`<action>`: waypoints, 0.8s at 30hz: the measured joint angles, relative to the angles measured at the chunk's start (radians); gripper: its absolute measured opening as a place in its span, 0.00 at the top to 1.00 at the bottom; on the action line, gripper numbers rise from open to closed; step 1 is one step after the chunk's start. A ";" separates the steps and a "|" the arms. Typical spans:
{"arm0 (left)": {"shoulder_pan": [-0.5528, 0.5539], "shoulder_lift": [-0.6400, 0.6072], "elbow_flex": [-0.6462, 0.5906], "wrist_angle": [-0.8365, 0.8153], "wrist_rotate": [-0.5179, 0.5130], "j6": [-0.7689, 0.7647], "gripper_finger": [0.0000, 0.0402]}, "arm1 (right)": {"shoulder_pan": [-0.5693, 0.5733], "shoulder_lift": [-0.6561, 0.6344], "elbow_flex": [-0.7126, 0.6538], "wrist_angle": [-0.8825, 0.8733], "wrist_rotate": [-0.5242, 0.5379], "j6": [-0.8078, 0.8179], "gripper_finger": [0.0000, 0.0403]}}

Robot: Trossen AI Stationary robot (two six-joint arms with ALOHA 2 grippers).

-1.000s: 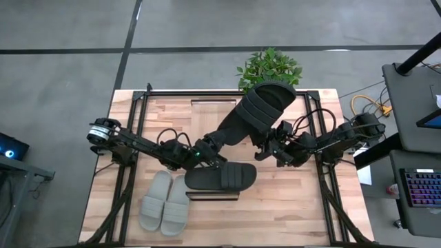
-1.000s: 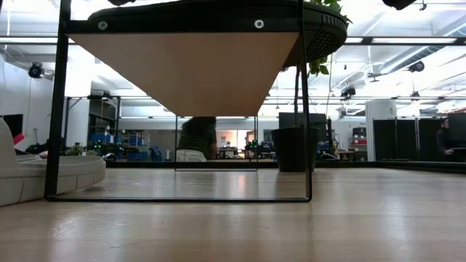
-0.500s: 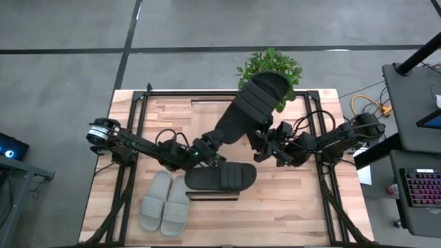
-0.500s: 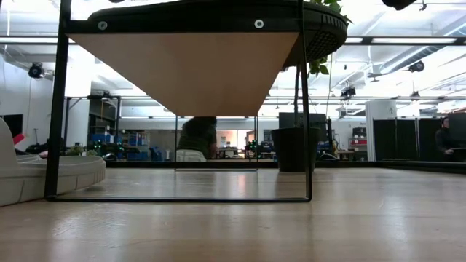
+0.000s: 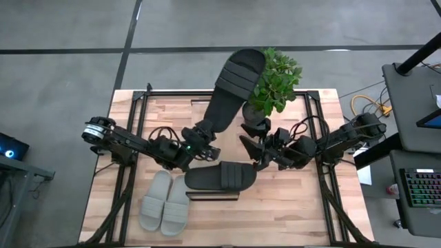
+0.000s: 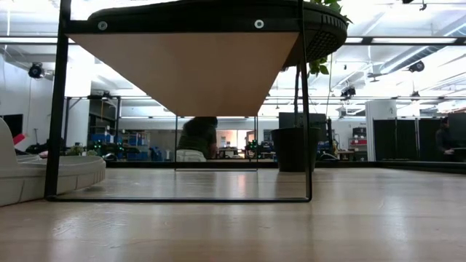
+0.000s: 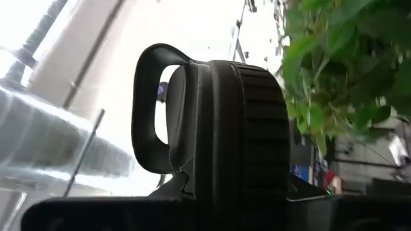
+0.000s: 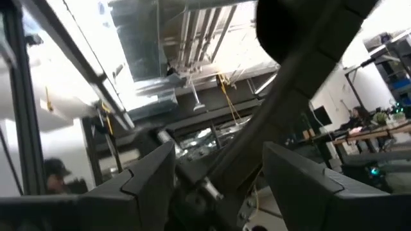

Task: Pick and place slides into the shelf
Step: Put the black slipper on the shelf

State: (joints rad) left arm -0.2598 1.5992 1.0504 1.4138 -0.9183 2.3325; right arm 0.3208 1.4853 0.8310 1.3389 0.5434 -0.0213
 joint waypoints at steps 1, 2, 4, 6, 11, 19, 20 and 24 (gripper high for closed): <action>0.000 -0.011 0.000 0.000 -0.014 0.000 0.88 | 0.005 -0.007 0.000 -0.013 0.000 -0.014 0.44; 0.000 -0.023 -0.001 0.001 -0.025 0.000 0.88 | 0.010 -0.014 0.000 -0.025 0.000 -0.026 0.44; -0.001 -0.048 -0.001 0.006 -0.042 0.000 0.88 | 0.022 -0.030 0.000 -0.057 0.001 -0.047 0.44; -0.011 -0.076 -0.002 0.001 -0.069 -0.011 0.88 | 0.036 -0.050 0.000 -0.096 0.003 -0.068 0.44; -0.045 -0.165 -0.018 -0.147 -0.127 -0.143 0.88 | 0.065 -0.110 0.000 -0.211 0.006 -0.115 0.44; -0.067 -0.333 -0.012 -0.781 -0.099 -0.699 0.88 | 0.112 -0.236 -0.001 -0.390 0.007 -0.118 0.44; -0.067 -0.354 -0.010 -0.858 -0.081 -0.783 0.88 | 0.120 -0.254 -0.001 -0.419 0.007 -0.118 0.44; -0.069 -0.432 -0.010 -1.132 0.030 -1.084 0.88 | 0.158 -0.328 -0.001 -0.578 0.001 -0.152 0.44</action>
State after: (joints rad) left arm -0.3290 1.1674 1.0401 0.2817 -0.8885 1.2485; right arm 0.4790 1.1572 0.8303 0.7608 0.5442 -0.1734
